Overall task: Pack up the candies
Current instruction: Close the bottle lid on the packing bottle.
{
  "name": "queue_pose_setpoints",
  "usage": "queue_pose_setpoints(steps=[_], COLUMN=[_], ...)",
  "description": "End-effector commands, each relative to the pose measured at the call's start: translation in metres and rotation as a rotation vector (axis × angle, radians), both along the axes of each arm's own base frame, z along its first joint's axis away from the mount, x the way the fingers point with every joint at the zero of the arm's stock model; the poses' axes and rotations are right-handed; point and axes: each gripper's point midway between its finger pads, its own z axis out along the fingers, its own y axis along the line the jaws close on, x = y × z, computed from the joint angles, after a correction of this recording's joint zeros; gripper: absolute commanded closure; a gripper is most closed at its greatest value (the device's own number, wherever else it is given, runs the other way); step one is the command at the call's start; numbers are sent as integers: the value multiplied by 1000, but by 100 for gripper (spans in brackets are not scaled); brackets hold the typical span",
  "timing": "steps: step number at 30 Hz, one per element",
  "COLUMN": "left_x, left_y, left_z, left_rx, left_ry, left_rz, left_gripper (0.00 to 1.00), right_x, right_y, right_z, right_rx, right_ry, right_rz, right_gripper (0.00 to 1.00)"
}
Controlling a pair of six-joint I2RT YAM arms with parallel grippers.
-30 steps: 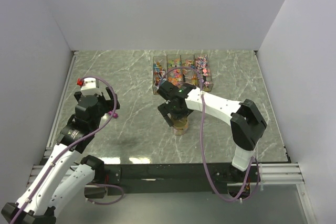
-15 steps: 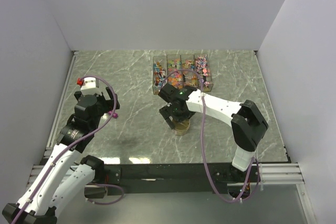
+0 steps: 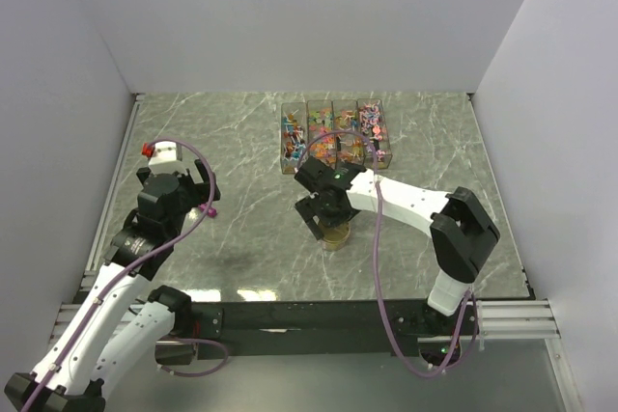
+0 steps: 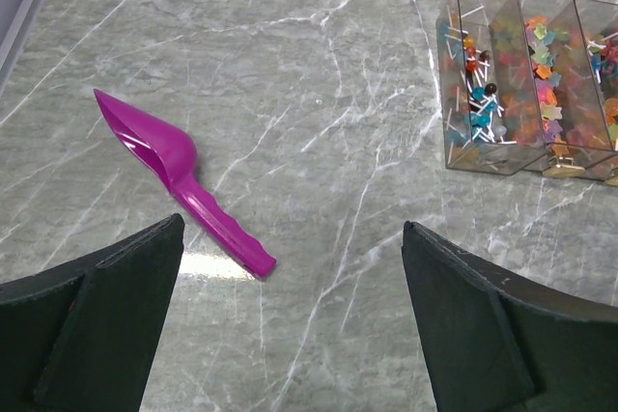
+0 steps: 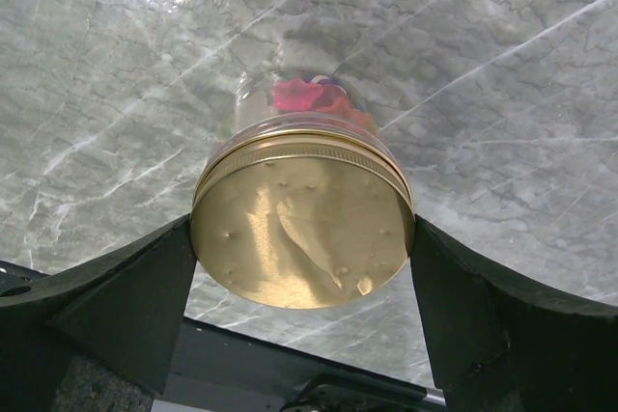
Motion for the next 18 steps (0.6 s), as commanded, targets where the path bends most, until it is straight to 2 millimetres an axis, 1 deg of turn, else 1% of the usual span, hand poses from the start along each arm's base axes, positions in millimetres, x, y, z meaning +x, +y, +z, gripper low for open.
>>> queue_pose_setpoints(steps=[1, 6, 8, 14, 15, 17, 18], left_x=[3, 3, 3, 3, 3, 4, 3], left_y=[-2, -2, -3, -3, -3, -3, -4], left_z=[8, 6, 6, 6, 6, 7, 6], left_rx=[-5, -6, -7, -5, -5, -6, -4], left_ry=[-33, -30, -29, -28, -28, -27, -26], left_rz=[-11, -12, -15, -17, -17, -18, -20], left_gripper=[1, 0, 0, 0, 1, 1, 1], right_x=[-8, -11, -8, 1, 5, 7, 11], right_y=[-1, -2, -1, 7, 7, 3, 4], right_z=[-9, -19, -24, -30, -30, -31, -31], right_rx=[19, 14, 12, 30, 20, -13, -23], right_ry=[18, 31, 31, 45, 46, 53, 55], right_rz=[-13, -21, -23, -21, -14, -1, 15], right_gripper=[28, 28, 28, 28, 29, 27, 27])
